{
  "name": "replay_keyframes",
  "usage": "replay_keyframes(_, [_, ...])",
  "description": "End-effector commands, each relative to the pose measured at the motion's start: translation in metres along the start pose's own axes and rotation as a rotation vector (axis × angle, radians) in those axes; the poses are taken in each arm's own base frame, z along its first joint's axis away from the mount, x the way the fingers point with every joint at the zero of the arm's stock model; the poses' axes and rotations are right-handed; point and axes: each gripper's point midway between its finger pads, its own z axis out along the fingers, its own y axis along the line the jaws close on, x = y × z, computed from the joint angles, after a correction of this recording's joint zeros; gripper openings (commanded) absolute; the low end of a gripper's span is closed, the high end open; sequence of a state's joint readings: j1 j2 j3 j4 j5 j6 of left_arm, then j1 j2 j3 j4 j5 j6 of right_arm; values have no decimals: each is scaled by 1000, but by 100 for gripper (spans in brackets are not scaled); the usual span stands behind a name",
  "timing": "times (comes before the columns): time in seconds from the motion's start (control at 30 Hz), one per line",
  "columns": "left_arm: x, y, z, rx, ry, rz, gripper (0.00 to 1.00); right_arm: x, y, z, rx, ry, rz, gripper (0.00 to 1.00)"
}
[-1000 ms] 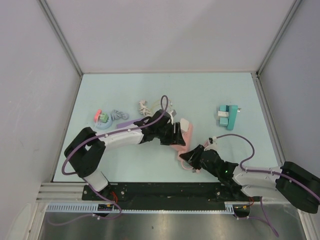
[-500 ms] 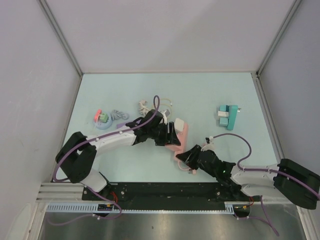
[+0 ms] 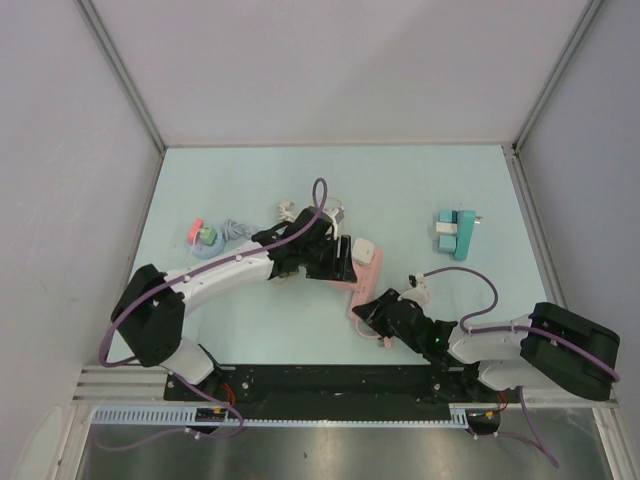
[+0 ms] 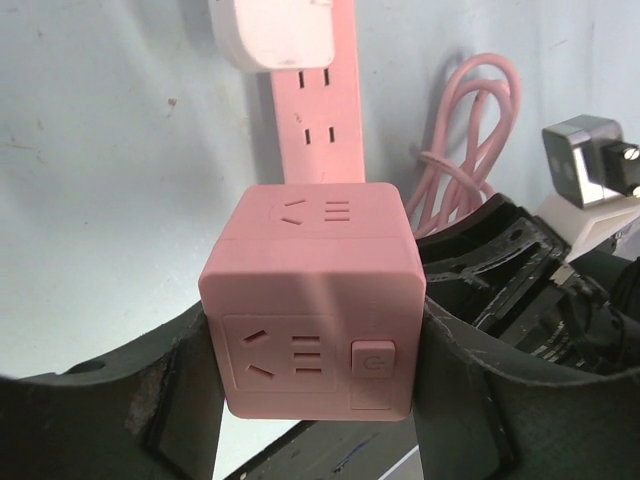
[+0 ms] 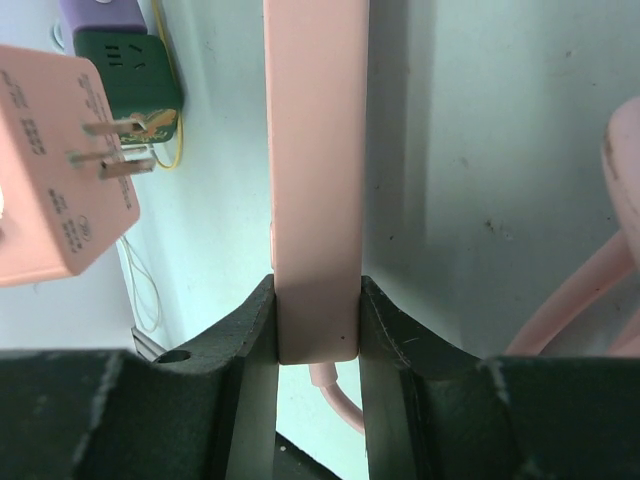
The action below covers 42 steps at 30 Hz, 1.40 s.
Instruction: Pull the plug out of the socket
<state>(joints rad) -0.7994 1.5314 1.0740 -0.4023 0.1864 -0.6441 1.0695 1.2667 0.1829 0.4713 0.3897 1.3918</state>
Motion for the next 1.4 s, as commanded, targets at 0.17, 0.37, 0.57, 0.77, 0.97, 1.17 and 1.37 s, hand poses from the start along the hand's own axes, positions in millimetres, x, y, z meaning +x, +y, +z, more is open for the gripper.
replay_keyframes(0.17, [-33, 12, -36, 14, -140, -15, 0, -12, -77, -18, 201, -40, -141, 0])
replay_keyframes(0.37, [-68, 27, -43, -5, -234, -51, 3, -14, -71, -23, 163, -38, -148, 0])
replay_keyframes(0.57, [-110, 28, -27, 27, -268, -40, 10, -13, -66, -27, 122, -28, -169, 0])
replay_keyframes(0.77, [-149, 9, 8, 100, -262, -8, 15, -16, -58, -32, 78, -33, -170, 2])
replay_keyframes(0.97, [-176, 7, 54, 125, -246, -7, 21, -18, -52, -35, 56, -35, -174, 3])
replay_keyframes(1.17, [-193, 1, 99, 210, -233, -21, 24, -18, -56, -37, 66, -35, -176, 4])
replay_keyframes(1.37, [-198, -1, 121, 247, -214, -48, 50, -19, -52, -39, 59, -35, -178, 3])
